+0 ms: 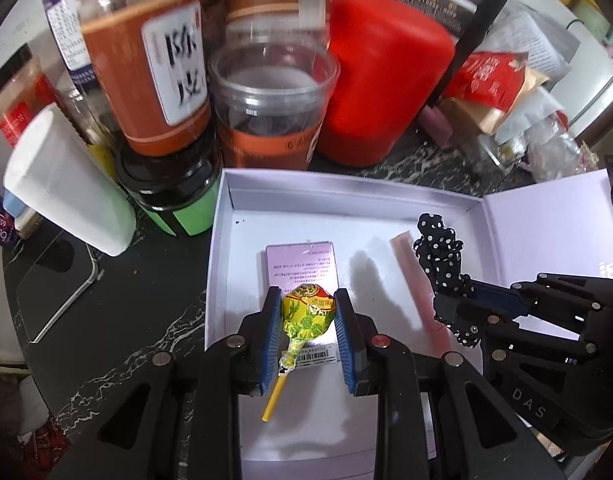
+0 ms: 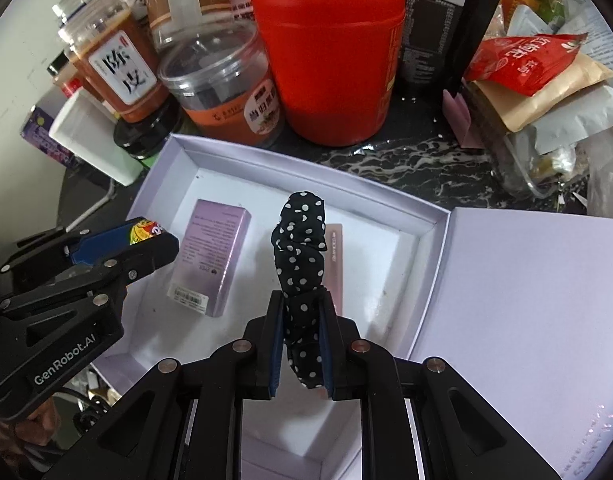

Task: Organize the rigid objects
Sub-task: 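Lower the lollipop onto the purple box while the right gripper releases the scrunchie, then withdraw both grippers from the gift box back toward the remaining items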

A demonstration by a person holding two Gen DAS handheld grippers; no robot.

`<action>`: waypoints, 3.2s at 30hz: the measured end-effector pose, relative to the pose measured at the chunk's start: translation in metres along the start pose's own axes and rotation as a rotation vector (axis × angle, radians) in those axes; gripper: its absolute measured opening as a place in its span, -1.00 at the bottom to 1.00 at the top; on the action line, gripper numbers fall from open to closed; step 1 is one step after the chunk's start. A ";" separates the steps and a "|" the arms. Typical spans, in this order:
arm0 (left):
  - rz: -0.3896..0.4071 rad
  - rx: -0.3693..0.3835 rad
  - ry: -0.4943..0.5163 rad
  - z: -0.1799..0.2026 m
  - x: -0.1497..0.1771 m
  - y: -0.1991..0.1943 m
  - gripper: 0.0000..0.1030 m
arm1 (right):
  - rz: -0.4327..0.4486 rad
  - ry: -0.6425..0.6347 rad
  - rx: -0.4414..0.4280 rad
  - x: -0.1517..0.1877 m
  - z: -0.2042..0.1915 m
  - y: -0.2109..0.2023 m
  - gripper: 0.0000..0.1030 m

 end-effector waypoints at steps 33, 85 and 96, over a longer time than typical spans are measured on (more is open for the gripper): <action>-0.068 -0.073 0.017 0.007 -0.001 0.025 -0.50 | -0.054 0.032 0.030 0.004 0.004 0.018 -0.41; 0.297 -0.160 -0.164 -0.029 0.032 -0.214 -0.05 | 0.196 -0.135 0.027 0.020 -0.067 -0.159 -0.15; 0.320 -0.224 -0.249 -0.063 0.089 -0.245 0.99 | 0.203 -0.204 -0.005 0.042 -0.099 -0.170 -0.15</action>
Point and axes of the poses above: each gripper's, at about its wrist camera, not at the fingertips, and y roughly the way its jaws point, z to its right, x to its underside, the point moved 7 cm from there along y, roughly the way its jaws point, and after that the axes turned 1 degree about -y, right-handed, at the moved point
